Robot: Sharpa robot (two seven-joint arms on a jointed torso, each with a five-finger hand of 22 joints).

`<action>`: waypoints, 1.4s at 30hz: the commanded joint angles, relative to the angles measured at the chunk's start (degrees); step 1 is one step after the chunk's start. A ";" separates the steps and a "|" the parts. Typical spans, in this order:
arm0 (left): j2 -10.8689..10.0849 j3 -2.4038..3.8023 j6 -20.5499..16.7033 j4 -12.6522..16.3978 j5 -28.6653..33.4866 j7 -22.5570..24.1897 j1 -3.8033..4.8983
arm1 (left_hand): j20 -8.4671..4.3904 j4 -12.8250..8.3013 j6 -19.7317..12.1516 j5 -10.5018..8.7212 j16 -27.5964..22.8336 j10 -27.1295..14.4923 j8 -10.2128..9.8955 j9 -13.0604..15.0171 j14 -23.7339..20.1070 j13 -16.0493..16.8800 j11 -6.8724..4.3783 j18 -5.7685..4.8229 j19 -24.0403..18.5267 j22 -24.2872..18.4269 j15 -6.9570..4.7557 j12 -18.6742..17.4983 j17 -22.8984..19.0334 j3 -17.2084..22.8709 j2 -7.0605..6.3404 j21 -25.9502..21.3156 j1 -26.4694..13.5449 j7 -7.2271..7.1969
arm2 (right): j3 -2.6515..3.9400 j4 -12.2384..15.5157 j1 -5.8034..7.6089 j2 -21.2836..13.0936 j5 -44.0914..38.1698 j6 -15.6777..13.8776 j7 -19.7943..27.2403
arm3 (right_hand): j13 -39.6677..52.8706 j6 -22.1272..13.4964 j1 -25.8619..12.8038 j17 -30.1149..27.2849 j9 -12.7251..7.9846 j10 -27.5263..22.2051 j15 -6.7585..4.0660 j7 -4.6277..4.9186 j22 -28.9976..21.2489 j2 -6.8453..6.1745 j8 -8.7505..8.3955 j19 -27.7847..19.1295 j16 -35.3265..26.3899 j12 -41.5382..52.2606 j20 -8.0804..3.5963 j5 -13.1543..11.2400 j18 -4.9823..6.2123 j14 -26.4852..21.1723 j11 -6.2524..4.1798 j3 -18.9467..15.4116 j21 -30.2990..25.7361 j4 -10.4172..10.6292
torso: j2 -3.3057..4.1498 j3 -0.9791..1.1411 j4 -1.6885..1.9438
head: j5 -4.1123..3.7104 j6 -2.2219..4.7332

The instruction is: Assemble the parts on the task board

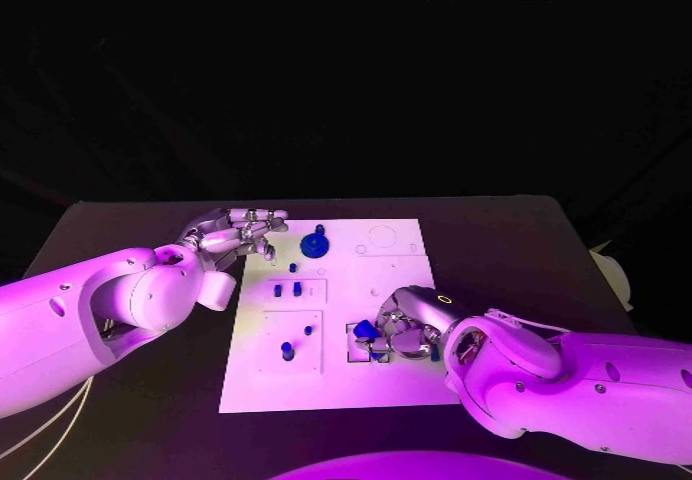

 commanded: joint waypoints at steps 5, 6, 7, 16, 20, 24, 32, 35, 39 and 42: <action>0.18 0.04 1.23 0.33 0.22 0.31 0.02 | 0.08 -0.34 -0.02 0.20 0.27 -0.37 0.26 -0.11 -0.47 0.09 -0.03 1.07 -0.13 -0.07 -0.10 0.43 -0.12 0.18 0.66 -0.23 0.41 0.26 | 0.02 -1.77 -0.17 1.75 3.32 3.23 -0.02 | 2.52 2.02 -0.78 9.45 0.31 0.80 -0.46 -1.46 13.97 0.30 0.54 4.42 0.42 0.81 -0.54 -0.68 -1.15 4.93 -0.07 -0.53 0.60 0.02 | -0.03 0.01 0.07 | 0.13 0.11; 0.16 0.04 1.25 0.35 0.22 0.30 0.02 | 0.08 -0.35 -0.02 0.20 0.27 -0.38 0.27 -0.11 -0.48 0.09 -0.03 1.07 -0.15 -0.09 -0.10 0.44 -0.13 0.20 0.67 -0.25 0.43 0.27 | 0.02 -1.91 -0.18 1.89 3.37 3.21 -0.03 | 2.64 2.06 -0.86 9.50 0.36 0.88 -0.49 -1.49 13.98 0.35 0.62 4.44 0.45 0.92 -0.56 -0.75 -1.16 4.94 -0.10 -0.59 0.66 0.02 | -0.03 0.00 0.05 | 0.16 0.11; 0.15 0.04 1.26 0.35 0.22 0.29 0.02 | 0.08 -0.35 -0.02 0.20 0.27 -0.38 0.27 -0.11 -0.48 0.09 -0.03 1.07 -0.15 -0.09 -0.10 0.44 -0.13 0.20 0.67 -0.25 0.43 0.27 | 0.02 -2.03 -0.19 2.01 3.34 3.15 -0.06 | 2.65 2.07 -0.89 9.50 0.38 0.88 -0.49 -1.50 13.99 0.36 0.64 4.44 0.45 0.92 -0.57 -0.76 -1.16 4.94 -0.11 -0.61 0.67 0.02 | -0.05 -0.02 0.02 | 0.21 0.12; 0.08 0.04 1.30 0.38 0.22 0.16 0.02 | 0.08 -0.35 -0.05 0.17 0.28 -0.41 0.27 -0.12 -0.49 0.10 -0.01 1.08 -0.17 -0.13 -0.09 0.46 -0.14 0.16 0.62 -0.30 0.39 0.30 | 0.04 -3.01 -0.21 2.74 2.31 2.19 -0.26 | 2.84 1.73 -4.25 9.47 1.22 0.90 -0.58 -1.53 13.96 0.73 1.52 4.40 0.44 0.69 -0.73 -8.57 -1.15 4.91 -0.16 -2.58 0.64 0.02 | 0.00 0.00 0.09 | 0.22 0.26; -0.02 0.04 1.32 0.40 0.22 0.09 0.03 | 0.08 -0.35 -0.05 0.17 0.28 -0.41 0.27 -0.12 -0.49 0.10 -0.01 1.08 -0.17 -0.13 -0.09 0.46 -0.14 0.16 0.62 -0.30 0.39 0.30 | 0.04 -3.12 -0.21 3.07 2.09 2.06 -0.15 | 2.94 1.38 -8.15 9.46 1.75 0.85 -0.51 -1.43 13.92 -1.86 2.04 4.33 0.43 0.47 -0.68 -17.19 -1.12 4.89 -0.05 -3.05 0.52 0.15 | 0.04 0.00 0.00 | 0.27 0.36; -0.12 0.04 1.31 0.40 0.22 0.04 0.03 | 0.08 -0.37 -0.04 0.16 0.28 -0.42 0.27 -0.12 -0.50 0.10 -0.02 1.07 -0.16 -0.13 -0.09 0.48 -0.15 0.17 0.63 -0.30 0.41 0.29 | 0.05 -3.12 -0.21 3.10 1.29 1.80 -0.13 | 2.86 0.93 -12.72 9.29 2.16 0.69 -0.43 -1.33 13.84 -6.74 2.40 4.20 0.32 0.04 -0.60 -22.03 -1.06 4.85 0.03 -0.02 0.28 0.31 | -0.04 -0.01 0.06 | 0.31 0.30; -0.26 0.04 1.29 0.41 0.22 -0.02 0.03 | 0.08 -0.37 -0.04 0.16 0.28 -0.42 0.27 -0.12 -0.50 0.10 -0.02 1.07 -0.16 -0.13 -0.09 0.48 -0.15 0.17 0.63 -0.30 0.41 0.29 | 0.07 -2.51 -0.22 2.44 -0.24 1.20 -0.19 | 2.60 0.63 -14.41 9.06 2.36 0.48 -0.39 -1.28 13.76 -7.83 2.55 4.08 0.18 -0.45 -0.57 -23.71 -1.00 4.80 0.08 0.82 0.01 0.33 | -0.05 0.00 0.04 | 0.18 0.33; -0.32 0.04 1.23 0.44 0.22 -0.08 0.03 | 0.08 -0.37 -0.04 0.16 0.28 -0.42 0.27 -0.12 -0.50 0.10 -0.02 1.07 -0.16 -0.13 -0.09 0.48 -0.15 0.17 0.63 -0.30 0.41 0.29 | 0.07 -2.05 -0.22 2.02 -0.65 1.24 0.02 | 2.33 0.42 -13.91 9.05 2.43 0.29 -0.35 -1.23 13.72 -7.68 2.59 4.02 0.16 -0.87 -0.53 -21.96 -0.97 4.79 0.13 1.39 -0.13 0.29 | -0.04 0.01 0.04 | 0.32 0.53; -0.37 0.03 1.24 0.45 0.22 -0.15 0.03 | 0.08 -0.40 -0.05 0.14 0.29 -0.44 0.28 -0.13 -0.51 0.11 -0.02 1.08 -0.17 -0.15 -0.09 0.51 -0.16 0.18 0.63 -0.33 0.45 0.30 | 0.08 -1.13 -0.21 1.33 -1.13 1.62 0.31 | 2.45 0.35 -13.18 9.16 2.52 0.35 -0.33 -1.22 13.77 -7.19 2.68 4.09 0.22 -0.84 -0.50 -20.91 -1.01 4.82 0.14 1.87 0.05 0.24 | -0.08 0.00 0.07 | 0.39 0.48; -0.42 0.03 1.26 0.47 0.22 -0.18 0.02 | 0.08 -0.41 -0.05 0.14 0.30 -0.44 0.28 -0.13 -0.51 0.11 -0.01 1.08 -0.18 -0.17 -0.09 0.51 -0.17 0.18 0.63 -0.35 0.45 0.30 | 0.11 -0.03 -0.21 0.47 -1.39 1.88 0.45 | 2.73 0.37 -10.17 9.24 2.68 0.54 -0.37 -1.30 13.81 -5.48 2.88 4.14 0.26 -0.67 -0.52 -17.77 -1.04 4.84 0.06 3.13 0.19 0.11 | -0.01 0.02 0.13 | 0.44 0.46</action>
